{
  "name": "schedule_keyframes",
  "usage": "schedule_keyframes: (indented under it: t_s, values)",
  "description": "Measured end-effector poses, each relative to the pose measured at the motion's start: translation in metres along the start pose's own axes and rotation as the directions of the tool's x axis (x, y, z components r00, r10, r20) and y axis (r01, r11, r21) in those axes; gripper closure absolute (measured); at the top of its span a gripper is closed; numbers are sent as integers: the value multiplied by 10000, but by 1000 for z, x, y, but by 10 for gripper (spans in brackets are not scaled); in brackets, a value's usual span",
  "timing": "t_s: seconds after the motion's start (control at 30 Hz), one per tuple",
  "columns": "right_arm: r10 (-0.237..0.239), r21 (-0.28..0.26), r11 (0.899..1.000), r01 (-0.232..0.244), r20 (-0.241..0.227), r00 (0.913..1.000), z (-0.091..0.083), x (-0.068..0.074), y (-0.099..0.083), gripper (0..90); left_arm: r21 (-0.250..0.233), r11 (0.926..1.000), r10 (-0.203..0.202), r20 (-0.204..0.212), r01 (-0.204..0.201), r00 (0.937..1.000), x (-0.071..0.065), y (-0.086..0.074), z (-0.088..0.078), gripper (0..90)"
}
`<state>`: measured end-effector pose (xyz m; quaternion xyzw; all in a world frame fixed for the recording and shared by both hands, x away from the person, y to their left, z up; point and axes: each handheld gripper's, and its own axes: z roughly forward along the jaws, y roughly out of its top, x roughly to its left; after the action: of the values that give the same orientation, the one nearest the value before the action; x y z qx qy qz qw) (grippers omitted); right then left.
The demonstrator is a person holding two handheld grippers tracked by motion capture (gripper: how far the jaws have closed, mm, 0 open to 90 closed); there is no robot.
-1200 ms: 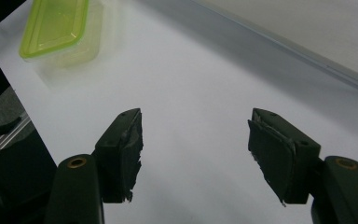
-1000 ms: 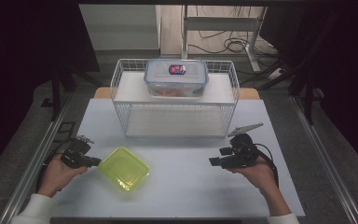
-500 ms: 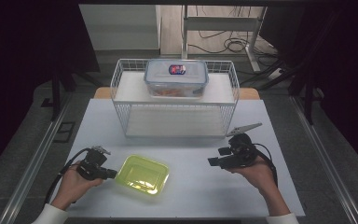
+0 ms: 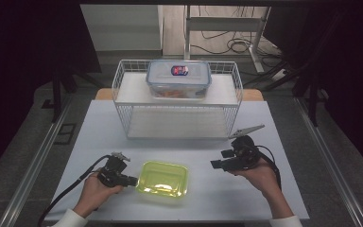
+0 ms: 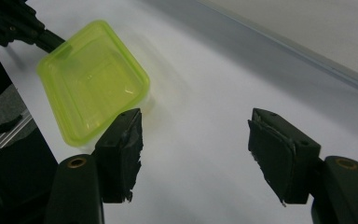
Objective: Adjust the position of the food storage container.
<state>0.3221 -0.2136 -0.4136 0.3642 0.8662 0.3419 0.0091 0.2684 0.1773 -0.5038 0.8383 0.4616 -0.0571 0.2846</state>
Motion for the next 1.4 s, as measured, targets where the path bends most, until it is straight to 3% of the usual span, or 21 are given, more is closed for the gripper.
schedule_keyframes:
  t_s: [0.37,0.47,0.53,0.67,0.7,0.77,0.8,0.83,0.9,0.93,0.97,1.0,1.2,1.33,1.4]
  values:
    - [47,83,10000,-47,59,10000,3,-2,-1,347,-22,9992,390,139,-390,9991,-31,18,25,899]
    - [58,73,10000,-59,75,10000,2,-2,-2,341,-43,9991,421,113,-421,9990,-31,18,25,897]
    - [124,13,9999,-125,113,9999,1,-3,-2,336,-186,9988,451,-175,-454,9988,-28,17,20,894]
    - [258,-79,9996,-257,140,9996,0,-4,-3,320,-569,9977,343,-239,-356,9991,-23,16,9,872]
    - [366,-105,9993,-364,169,9992,0,-5,-4,304,-925,9951,323,-417,-361,9986,-21,14,1,865]
    - [493,-165,9987,-491,159,9987,1,-6,-4,285,-1367,9904,141,-318,-184,9994,-19,11,-9,847]
    - [493,-165,9987,-491,159,9987,1,-6,-4,285,-1367,9904,141,-318,-184,9994,-19,11,-9,836]
    - [626,-221,9978,-622,163,9979,1,-7,-4,262,-1810,9835,-13,-287,-40,9996,-17,8,-18,821]
    - [720,-273,9971,-716,143,9973,2,-7,-5,246,-2233,9747,-127,-73,108,9999,-13,3,-26,774]
    - [720,-273,9971,-716,143,9973,2,-7,-5,246,-2233,9747,-127,-73,108,9999,-13,3,-26,733]
    - [809,-330,9962,-808,27,9967,2,-8,-5,229,-2630,9643,-310,74,318,9995,-10,-1,-33,686]
    - [853,-354,9957,-852,5,9964,3,-8,-6,221,-2739,9611,-338,87,349,9994,-9,-3,-35,641]
    - [1052,-536,9931,-1043,147,9943,6,-8,-8,161,-3096,9490,-703,-220,601,9973,-8,-5,-46,320]
    - [1097,-495,9927,-1098,-48,9940,9,-6,-12,159,-3181,9446,-909,-147,815,9958,-9,-6,-49,234]
    - [1130,-517,9922,-1136,-143,9935,9,-5,-14,160,-3230,9413,-993,133,982,9950,-10,-6,-51,220]
